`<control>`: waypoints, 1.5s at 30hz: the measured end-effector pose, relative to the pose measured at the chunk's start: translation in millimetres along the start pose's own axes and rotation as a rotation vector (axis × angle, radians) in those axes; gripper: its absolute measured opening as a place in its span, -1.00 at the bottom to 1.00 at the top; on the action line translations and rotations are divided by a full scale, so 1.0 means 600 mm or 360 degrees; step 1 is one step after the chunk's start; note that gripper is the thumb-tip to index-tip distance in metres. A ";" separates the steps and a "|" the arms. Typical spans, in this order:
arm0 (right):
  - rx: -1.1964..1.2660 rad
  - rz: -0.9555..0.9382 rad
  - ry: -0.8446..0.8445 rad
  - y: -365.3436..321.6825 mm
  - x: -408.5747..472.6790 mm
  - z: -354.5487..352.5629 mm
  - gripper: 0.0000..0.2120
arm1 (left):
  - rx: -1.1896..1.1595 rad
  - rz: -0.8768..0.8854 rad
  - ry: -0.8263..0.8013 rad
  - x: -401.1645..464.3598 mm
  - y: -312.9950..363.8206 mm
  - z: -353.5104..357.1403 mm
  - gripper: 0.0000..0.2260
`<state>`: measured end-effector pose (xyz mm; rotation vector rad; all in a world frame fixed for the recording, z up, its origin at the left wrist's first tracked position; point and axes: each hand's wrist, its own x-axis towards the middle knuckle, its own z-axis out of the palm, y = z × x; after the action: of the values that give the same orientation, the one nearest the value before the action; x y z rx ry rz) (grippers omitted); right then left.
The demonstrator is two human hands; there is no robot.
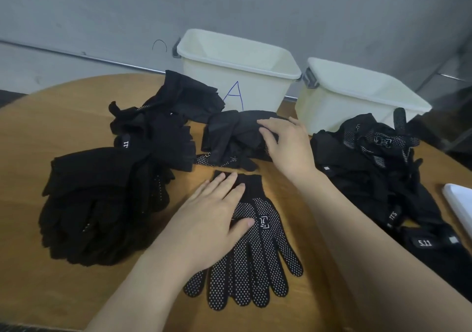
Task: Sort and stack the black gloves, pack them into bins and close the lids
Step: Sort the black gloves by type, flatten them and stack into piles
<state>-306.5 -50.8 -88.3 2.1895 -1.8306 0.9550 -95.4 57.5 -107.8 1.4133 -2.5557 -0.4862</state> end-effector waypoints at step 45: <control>0.1855 0.1090 -0.0419 -0.018 -0.306 -0.224 -0.79 | -0.1540 -0.0270 0.0655 -0.008 0.135 0.016 -0.83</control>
<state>-359.0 170.5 -77.8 2.1768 -2.6335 2.4760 -159.7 103.9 -87.2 1.1599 -1.5043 -1.1149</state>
